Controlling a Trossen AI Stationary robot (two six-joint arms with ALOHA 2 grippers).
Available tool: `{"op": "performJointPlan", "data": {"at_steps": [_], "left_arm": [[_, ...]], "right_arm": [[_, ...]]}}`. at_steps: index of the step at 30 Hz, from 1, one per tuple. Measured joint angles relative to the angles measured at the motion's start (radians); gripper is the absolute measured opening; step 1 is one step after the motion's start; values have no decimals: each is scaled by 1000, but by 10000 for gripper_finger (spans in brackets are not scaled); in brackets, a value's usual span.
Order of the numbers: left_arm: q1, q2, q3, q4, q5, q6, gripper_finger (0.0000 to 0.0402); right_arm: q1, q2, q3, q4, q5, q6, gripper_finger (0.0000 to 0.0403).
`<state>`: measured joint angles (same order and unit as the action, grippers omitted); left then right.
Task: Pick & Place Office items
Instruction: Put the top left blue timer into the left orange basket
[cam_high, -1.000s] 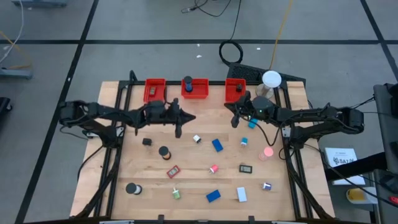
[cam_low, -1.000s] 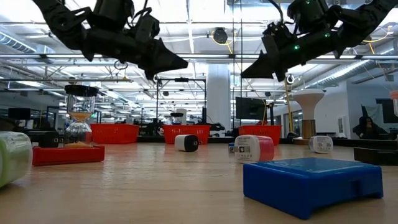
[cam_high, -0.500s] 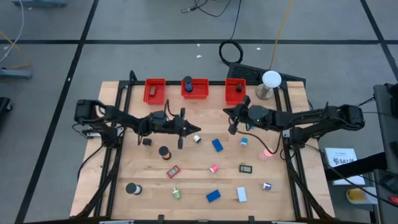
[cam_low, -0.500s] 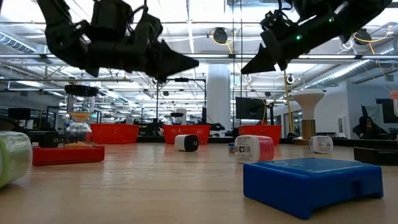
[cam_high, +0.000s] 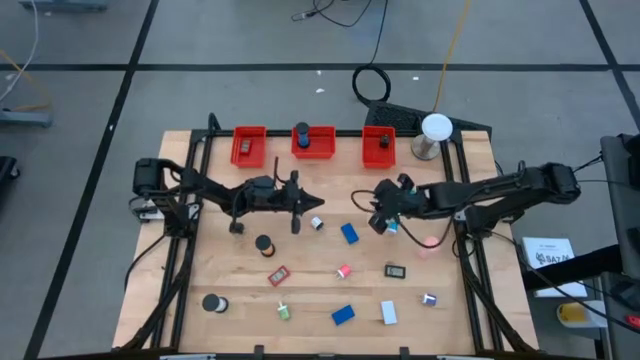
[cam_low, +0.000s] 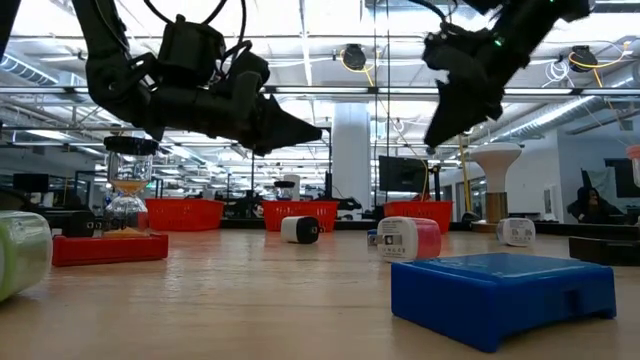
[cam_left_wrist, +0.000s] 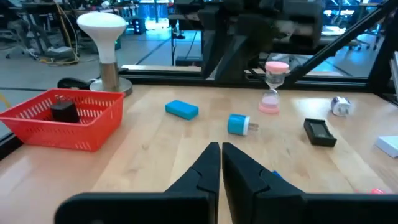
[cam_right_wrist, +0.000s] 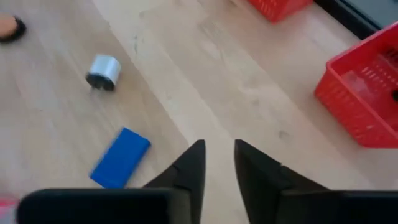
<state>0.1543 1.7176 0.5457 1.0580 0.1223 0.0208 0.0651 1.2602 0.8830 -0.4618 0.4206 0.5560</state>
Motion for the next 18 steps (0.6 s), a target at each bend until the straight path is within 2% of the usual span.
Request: {"op": "performJointPlan", "data": {"at_steps": [3, 7, 14, 18], "left_arm": [[8, 0, 0, 1, -5, 0, 3], [10, 0, 0, 25, -21, -3, 13], [10, 0, 0, 51, -45, 0, 13], [10, 0, 0, 50, -44, 0, 3]], "right_arm": [[20, 63, 25, -26, 10, 75, 130], [33, 125, 29, -35, 23, 143, 186], [-17, 98, 29, -180, 25, 350, 284], [-38, 84, 29, -306, 25, 474, 316]]}}
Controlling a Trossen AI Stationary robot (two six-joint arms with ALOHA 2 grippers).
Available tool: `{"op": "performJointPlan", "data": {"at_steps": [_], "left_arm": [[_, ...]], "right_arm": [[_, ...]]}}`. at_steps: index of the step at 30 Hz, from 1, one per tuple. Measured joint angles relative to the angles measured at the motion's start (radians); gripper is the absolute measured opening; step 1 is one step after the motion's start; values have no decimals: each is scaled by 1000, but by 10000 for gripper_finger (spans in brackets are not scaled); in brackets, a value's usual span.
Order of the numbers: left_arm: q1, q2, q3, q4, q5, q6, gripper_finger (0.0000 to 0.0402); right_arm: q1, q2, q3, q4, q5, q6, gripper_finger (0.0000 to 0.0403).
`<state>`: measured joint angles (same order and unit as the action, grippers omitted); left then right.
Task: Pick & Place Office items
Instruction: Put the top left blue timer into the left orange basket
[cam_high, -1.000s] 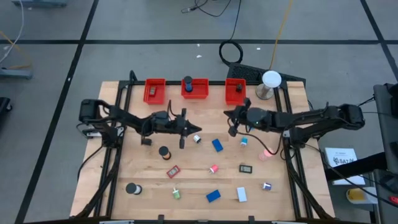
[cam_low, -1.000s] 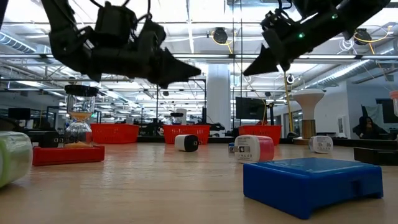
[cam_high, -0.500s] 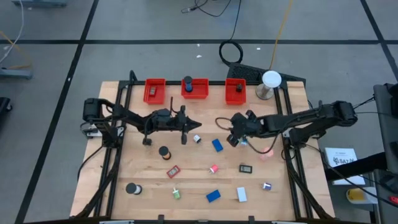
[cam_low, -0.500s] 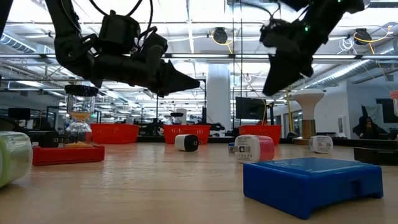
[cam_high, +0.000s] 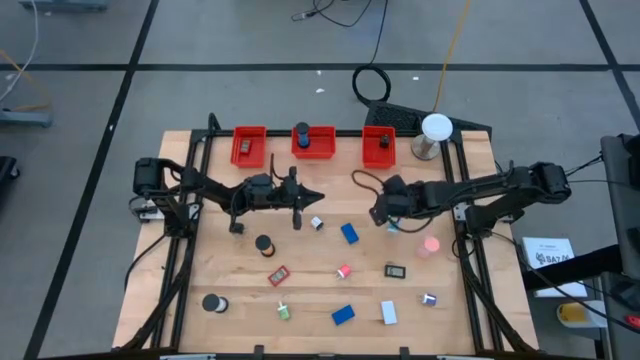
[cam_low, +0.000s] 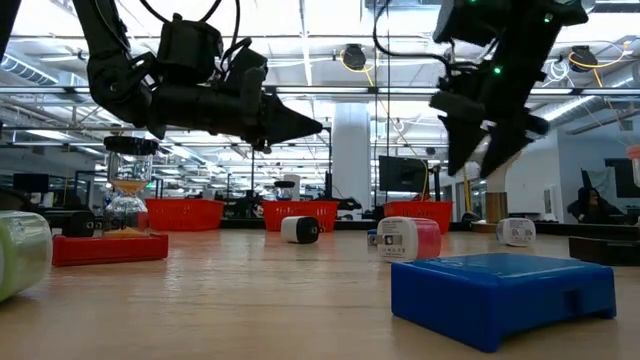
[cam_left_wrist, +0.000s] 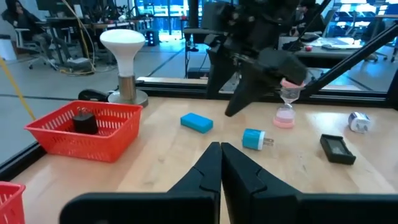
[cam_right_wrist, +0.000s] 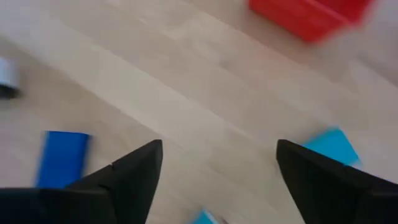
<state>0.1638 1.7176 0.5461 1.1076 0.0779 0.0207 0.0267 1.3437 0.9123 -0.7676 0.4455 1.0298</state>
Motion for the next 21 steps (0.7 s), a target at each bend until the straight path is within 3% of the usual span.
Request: {"op": "performJointPlan", "data": {"at_steps": [5, 14, 21], "left_arm": [[0, 0, 0, -3, 0, -5, 17], [-1, 0, 0, -7, 0, -17, 12], [19, 0, 1, -37, -1, -30, 14]], "right_arm": [[-25, 0, -33, -66, -2, 119, 329], [40, 82, -44, 385, -110, -47, 326], [133, 263, -5, 452, -114, -62, 325]]}}
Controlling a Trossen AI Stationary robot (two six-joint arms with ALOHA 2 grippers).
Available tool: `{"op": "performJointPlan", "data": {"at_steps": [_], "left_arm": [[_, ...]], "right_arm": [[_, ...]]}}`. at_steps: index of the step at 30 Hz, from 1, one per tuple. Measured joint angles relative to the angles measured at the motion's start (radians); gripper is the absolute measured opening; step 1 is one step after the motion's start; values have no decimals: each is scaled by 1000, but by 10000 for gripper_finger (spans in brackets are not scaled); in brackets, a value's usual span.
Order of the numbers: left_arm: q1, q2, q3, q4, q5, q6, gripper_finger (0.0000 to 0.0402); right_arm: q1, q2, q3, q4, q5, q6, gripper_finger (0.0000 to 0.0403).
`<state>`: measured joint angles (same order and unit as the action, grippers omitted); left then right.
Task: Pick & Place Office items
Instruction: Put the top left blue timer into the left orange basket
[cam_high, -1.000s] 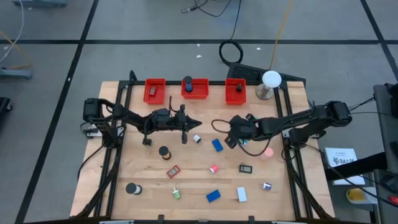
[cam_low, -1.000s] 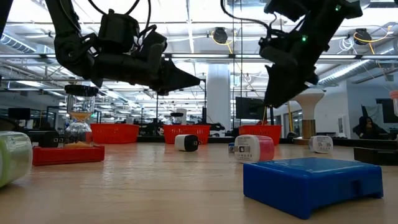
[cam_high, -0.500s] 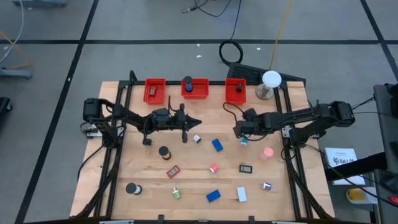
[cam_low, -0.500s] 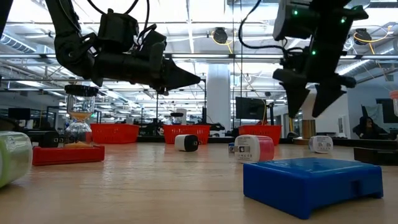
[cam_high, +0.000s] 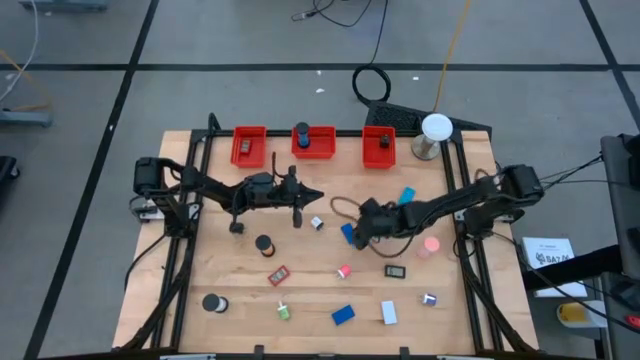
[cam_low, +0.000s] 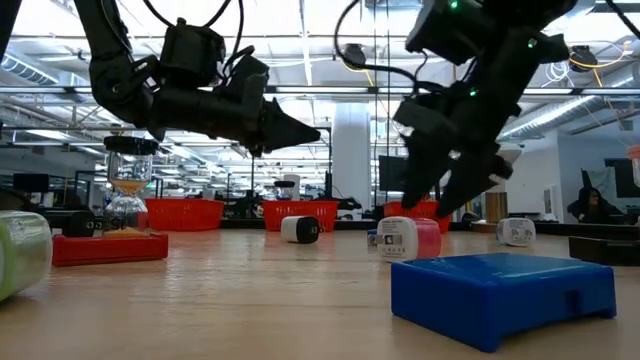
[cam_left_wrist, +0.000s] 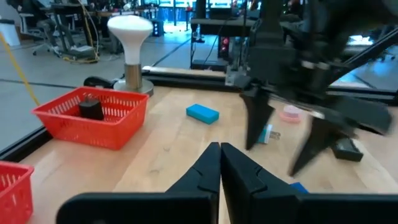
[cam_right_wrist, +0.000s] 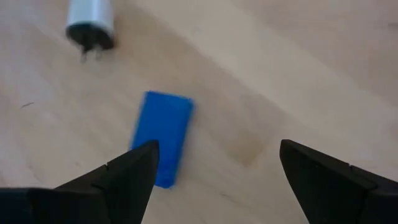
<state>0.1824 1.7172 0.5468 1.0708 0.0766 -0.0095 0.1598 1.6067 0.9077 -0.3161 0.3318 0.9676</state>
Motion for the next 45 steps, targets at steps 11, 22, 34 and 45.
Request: {"op": "performJointPlan", "data": {"at_steps": [11, 22, 34, 45], "left_arm": [[8, 0, 0, -22, -36, -12, 4], [39, -13, 0, -131, -9, -64, 23], [31, -19, 0, -219, 112, -96, 88], [-76, -18, 165, -543, -56, 124, 257]], "right_arm": [[45, 181, 126, -10, 3, -63, 320], [36, 177, 130, -24, 9, -200, 171], [-83, 83, 130, 13, 33, -804, 152], [-155, 84, 130, 136, -74, -1047, 151]]}}
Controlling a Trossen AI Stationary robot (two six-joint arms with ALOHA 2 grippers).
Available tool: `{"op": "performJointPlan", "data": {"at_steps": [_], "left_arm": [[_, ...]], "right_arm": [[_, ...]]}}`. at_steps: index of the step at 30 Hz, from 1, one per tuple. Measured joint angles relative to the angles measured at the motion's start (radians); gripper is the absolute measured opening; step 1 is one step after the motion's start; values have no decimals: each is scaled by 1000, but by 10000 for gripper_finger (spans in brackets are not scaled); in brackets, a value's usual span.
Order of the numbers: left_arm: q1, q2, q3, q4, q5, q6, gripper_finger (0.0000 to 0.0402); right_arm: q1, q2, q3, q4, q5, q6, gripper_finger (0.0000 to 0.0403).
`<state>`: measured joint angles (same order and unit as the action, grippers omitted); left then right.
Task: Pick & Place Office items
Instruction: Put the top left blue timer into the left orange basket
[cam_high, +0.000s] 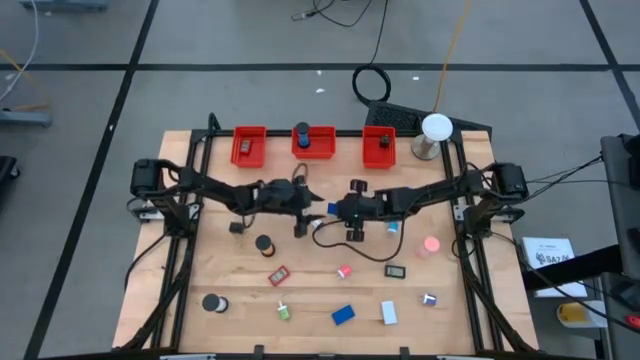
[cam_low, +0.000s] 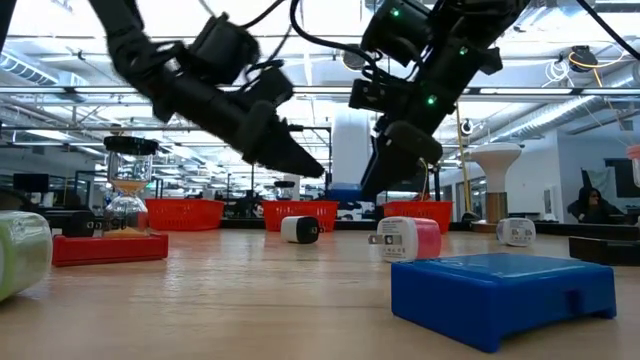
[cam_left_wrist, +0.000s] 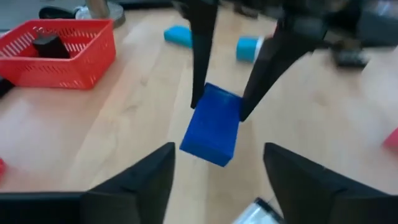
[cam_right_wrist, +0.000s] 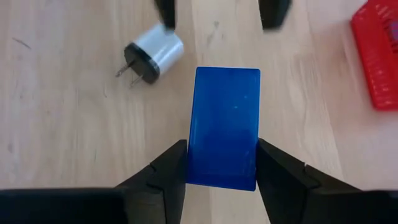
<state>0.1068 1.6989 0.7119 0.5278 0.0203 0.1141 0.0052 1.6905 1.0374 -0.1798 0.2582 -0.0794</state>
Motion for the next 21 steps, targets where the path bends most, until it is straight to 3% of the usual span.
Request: {"op": "performJointPlan", "data": {"at_steps": [5, 8, 21], "left_arm": [[-53, 0, 144, -242, -110, 136, 294], [-72, 0, 195, -328, -125, 186, 300], [-94, 0, 246, -481, -157, 138, 261]], "right_arm": [[-6, 0, 0, 14, -28, -12, 155], [-6, 0, 0, 51, -28, -23, 153], [-6, 0, 0, 135, -80, -30, 154]]}}
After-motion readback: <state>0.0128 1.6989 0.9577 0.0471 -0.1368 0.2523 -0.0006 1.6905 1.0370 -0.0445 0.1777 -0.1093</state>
